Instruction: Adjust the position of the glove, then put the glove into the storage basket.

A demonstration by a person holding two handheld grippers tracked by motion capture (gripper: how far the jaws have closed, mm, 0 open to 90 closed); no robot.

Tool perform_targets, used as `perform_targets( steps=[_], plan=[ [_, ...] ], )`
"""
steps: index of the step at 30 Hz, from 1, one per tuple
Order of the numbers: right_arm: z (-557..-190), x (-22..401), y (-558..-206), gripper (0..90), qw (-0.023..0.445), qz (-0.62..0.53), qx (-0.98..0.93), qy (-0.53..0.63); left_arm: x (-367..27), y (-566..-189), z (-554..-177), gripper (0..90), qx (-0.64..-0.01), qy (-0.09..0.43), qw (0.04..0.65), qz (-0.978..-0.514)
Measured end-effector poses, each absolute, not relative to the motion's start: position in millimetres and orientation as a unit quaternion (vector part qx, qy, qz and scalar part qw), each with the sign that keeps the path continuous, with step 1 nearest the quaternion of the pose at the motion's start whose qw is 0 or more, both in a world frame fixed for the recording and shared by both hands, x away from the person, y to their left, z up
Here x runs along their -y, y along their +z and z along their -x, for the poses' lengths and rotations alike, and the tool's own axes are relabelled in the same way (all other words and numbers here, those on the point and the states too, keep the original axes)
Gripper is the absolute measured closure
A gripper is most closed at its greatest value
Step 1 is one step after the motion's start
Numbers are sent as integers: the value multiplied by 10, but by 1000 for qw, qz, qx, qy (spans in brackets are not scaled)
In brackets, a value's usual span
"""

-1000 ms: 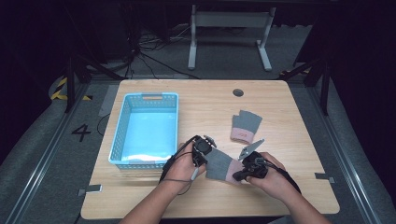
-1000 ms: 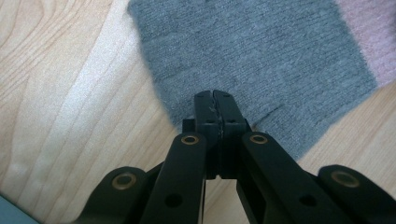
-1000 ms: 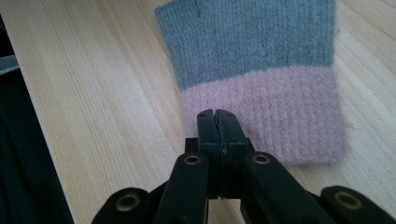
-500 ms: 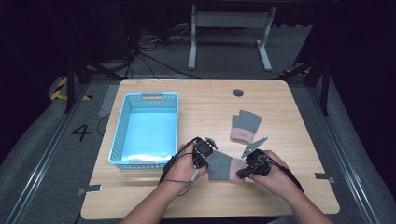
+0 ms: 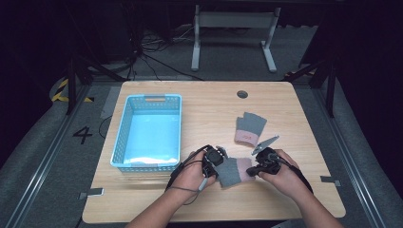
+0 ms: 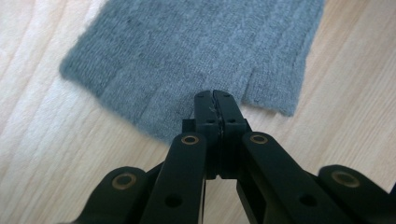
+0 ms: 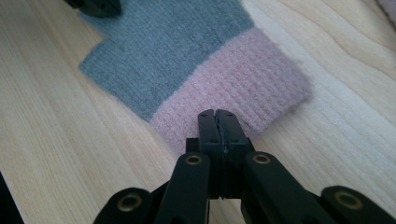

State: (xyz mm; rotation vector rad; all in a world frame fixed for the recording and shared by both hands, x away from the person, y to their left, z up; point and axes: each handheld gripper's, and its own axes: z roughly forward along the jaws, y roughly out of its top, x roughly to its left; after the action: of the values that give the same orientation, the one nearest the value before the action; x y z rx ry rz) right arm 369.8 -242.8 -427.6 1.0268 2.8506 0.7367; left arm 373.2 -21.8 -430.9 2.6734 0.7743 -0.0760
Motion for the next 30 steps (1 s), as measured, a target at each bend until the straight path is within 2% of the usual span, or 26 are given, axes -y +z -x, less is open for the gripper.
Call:
perform_targets(
  steps=[15,30],
  plan=[
    [-3687,2487,-4238,900,22,-333,-915,229,288,-4264,-3684,900,-259,-21,203,-944],
    [-3647,2598,-4012,900,42,-333,-903,270,48,-3955,-3692,857,-275,-9,245,-930]
  ],
)
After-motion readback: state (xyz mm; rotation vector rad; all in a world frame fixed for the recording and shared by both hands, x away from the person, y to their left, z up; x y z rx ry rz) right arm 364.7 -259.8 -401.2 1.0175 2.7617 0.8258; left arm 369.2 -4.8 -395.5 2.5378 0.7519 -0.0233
